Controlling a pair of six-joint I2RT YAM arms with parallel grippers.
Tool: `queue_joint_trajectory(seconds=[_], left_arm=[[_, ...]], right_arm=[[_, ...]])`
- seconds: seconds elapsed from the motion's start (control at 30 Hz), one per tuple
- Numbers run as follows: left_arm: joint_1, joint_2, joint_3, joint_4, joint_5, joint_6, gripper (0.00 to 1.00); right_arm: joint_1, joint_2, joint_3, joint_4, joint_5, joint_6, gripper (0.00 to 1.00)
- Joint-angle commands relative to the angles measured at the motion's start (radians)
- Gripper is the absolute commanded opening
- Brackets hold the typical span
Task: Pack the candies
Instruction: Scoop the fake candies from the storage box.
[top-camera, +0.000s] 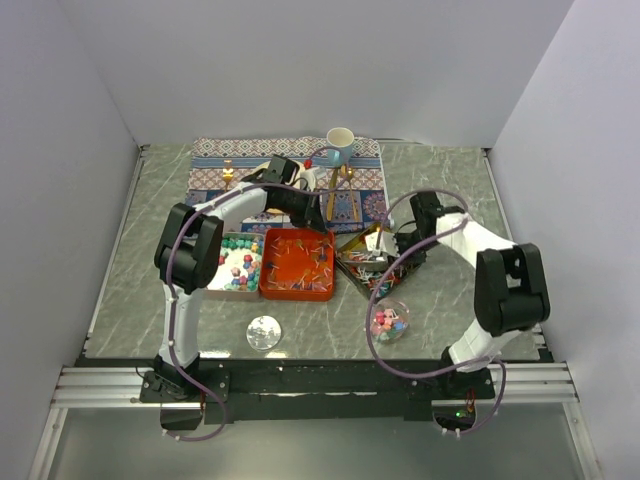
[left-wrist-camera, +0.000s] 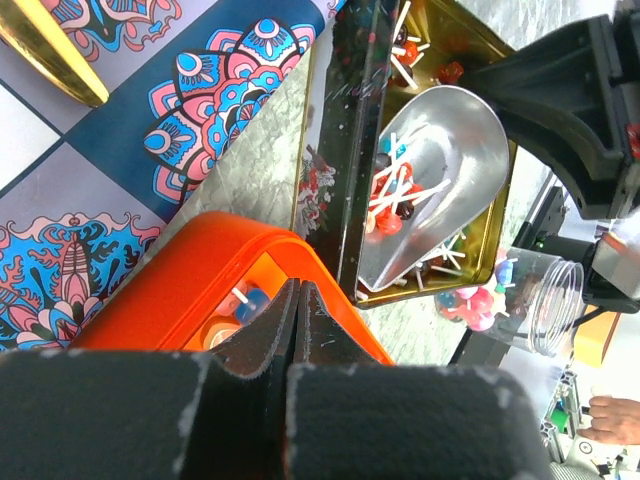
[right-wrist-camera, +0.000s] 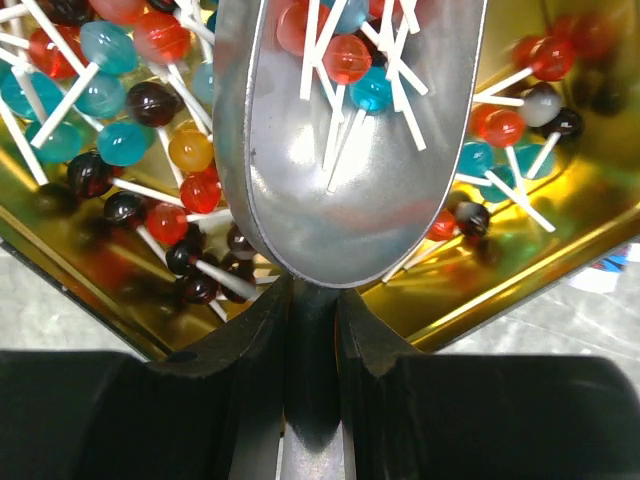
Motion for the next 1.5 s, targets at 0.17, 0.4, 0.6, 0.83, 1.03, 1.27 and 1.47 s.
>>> queue_joint_trajectory(seconds=[0.17, 0.4, 0.6, 0.83, 1.03, 1.27, 1.47], left_arm=[[-0.006, 0.024, 0.079, 0.008, 0.026, 0.005, 0.01], [-0.006, 0.032, 0.082, 0.017, 0.034, -0.004, 0.01], [-0.006, 0.039, 0.085, 0.02, 0.03, -0.01, 0.01], [-0.006, 0.027, 0.067, 0.017, 0.016, -0.004, 0.01], [-0.006, 0.024, 0.067, 0.017, 0.01, -0.001, 0.01], [-0.004, 0.023, 0.073, 0.004, -0.003, 0.02, 0.01], [0.0, 0.021, 0.076, 0.002, 0.007, 0.02, 0.01]], right_arm=[[0.003, 0.154, 0.219, -0.358, -0.007, 0.026, 0.32], [0.0, 0.19, 0.283, -0.496, -0.025, -0.015, 0.41], [0.003, 0.245, 0.317, -0.467, -0.012, 0.041, 0.39], [0.004, 0.227, 0.241, -0.33, -0.019, 0.144, 0.17], [0.0, 0.17, 0.182, -0.232, -0.018, 0.205, 0.0], [-0.002, 0.015, 0.06, -0.02, -0.015, 0.262, 0.0], [0.0, -0.103, 0.021, 0.039, -0.027, 0.265, 0.0]])
